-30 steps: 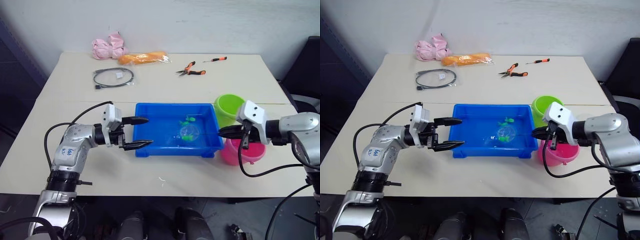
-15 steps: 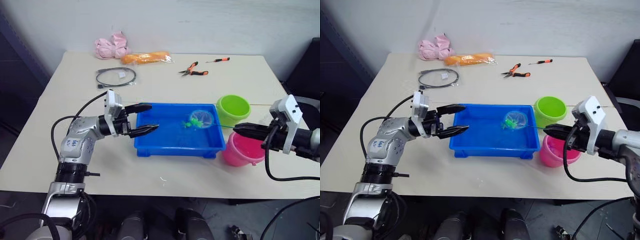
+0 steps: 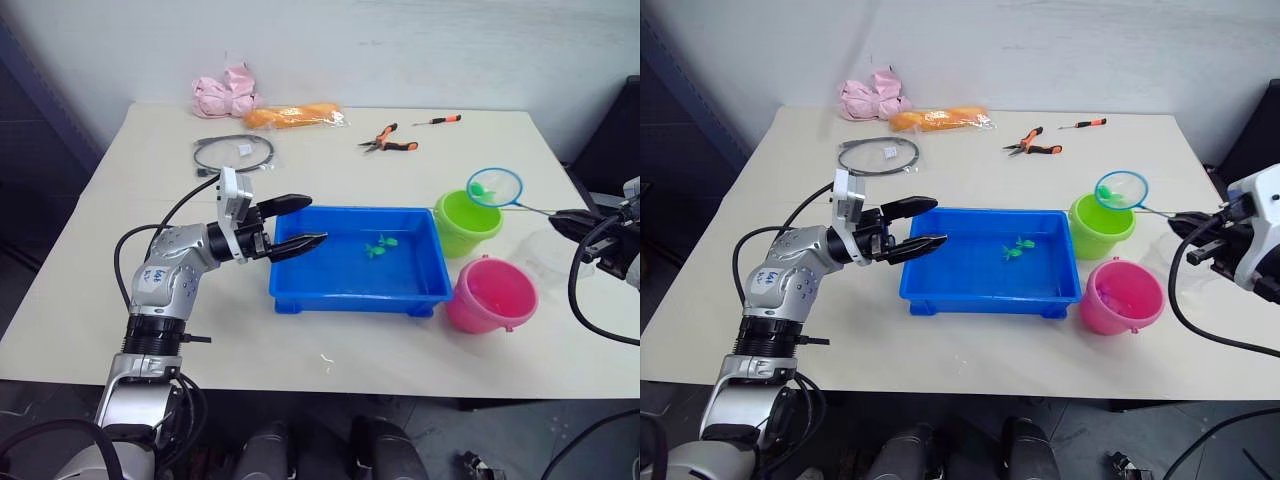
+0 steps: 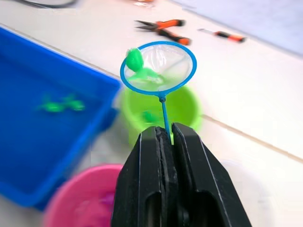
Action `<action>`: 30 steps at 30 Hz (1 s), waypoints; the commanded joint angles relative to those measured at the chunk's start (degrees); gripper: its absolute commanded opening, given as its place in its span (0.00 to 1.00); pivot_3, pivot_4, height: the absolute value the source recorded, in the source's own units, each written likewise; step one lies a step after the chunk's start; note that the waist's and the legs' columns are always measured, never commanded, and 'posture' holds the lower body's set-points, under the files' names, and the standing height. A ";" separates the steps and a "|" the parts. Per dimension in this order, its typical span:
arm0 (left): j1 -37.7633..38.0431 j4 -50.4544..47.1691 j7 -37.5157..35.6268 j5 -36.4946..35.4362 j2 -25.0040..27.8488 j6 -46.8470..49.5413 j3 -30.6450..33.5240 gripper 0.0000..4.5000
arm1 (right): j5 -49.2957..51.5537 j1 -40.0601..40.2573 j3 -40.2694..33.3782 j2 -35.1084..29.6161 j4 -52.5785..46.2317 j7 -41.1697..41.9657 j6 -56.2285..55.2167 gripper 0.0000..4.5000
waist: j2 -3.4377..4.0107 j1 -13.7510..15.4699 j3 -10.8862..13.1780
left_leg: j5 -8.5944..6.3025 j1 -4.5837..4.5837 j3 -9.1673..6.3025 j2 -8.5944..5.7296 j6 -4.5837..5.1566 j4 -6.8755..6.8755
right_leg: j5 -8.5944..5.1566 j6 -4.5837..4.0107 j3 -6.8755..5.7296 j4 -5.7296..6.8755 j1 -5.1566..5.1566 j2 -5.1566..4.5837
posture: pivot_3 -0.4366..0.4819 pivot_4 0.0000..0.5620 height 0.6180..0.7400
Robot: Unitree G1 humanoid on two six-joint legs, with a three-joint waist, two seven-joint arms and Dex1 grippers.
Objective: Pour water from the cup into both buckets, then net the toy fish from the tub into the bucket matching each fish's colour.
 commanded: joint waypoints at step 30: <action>2.25 -4.99 -0.30 0.10 0.07 -2.51 -0.66 0.99 | -44.45 5.22 17.41 -2.90 16.32 -24.30 -57.88 0.00 | 0.03 -0.59 0.00 | 0.14 0.05 0.03 0.06 -0.18 -0.02 | -0.01 0.01 0.17 0.06 -0.01 0.13 | 0.48 0.27 1.00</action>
